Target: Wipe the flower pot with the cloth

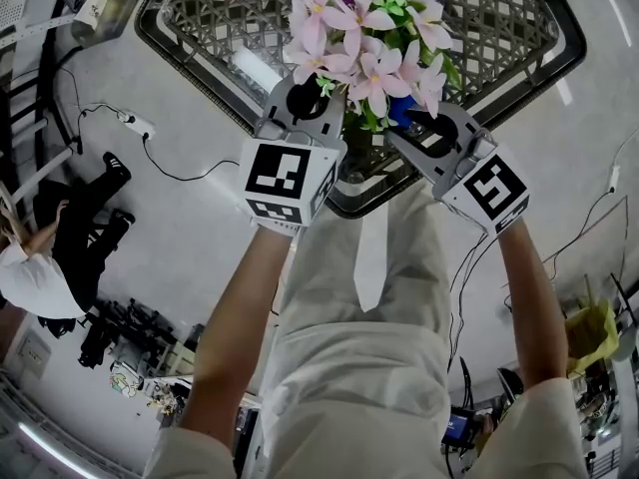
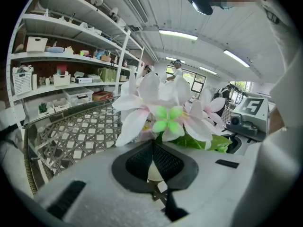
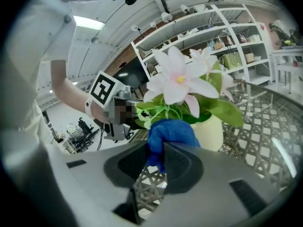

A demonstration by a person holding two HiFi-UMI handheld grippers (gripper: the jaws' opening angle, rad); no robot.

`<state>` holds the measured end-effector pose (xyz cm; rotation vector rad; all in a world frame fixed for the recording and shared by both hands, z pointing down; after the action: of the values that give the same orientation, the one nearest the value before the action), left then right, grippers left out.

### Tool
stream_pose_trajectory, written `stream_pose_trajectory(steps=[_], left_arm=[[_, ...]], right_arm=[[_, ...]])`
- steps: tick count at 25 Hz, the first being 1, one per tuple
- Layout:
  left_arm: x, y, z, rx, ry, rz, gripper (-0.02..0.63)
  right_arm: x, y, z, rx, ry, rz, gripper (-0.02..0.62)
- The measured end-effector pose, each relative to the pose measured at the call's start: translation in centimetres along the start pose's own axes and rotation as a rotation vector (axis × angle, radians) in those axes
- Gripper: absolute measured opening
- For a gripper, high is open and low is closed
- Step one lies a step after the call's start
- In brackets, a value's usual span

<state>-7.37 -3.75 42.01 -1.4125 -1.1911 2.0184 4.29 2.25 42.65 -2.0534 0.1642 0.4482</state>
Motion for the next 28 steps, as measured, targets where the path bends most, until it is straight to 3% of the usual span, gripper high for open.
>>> stream_pose_trajectory(steps=[7, 17, 23, 28], left_arm=[[0.1, -0.1, 0.1, -0.019, 0.032, -0.032, 0.025], [3.6, 2.1, -0.5, -0.025, 0.009, -0.066, 0.025], [8.8, 5.9, -1.9, -0.046, 0.011, -0.089, 0.025], [12.8, 11.0, -3.1, -0.066, 0.020, -0.170, 0.025]], right_arm=[[0.0, 0.6, 1.7, 0.027, 0.022, 0.009, 0.101], [5.0, 3.4, 4.1, 0.028, -0.061, -0.016, 0.103], [9.2, 7.6, 7.9, 0.022, -0.122, -0.060, 0.103], [12.7, 13.3, 10.7, 0.069, -0.193, -0.134, 0.103]])
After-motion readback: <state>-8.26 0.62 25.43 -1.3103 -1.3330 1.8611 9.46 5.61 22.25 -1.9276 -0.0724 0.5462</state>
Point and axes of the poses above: the fingertips, and each gripper's own axes: x backward along the fingers, z to its left, y out of its top, the point moved 5 cm from there along x, backward along the fingers, and after that the axes turned 9 degrees about y, right-handed, at the moved point
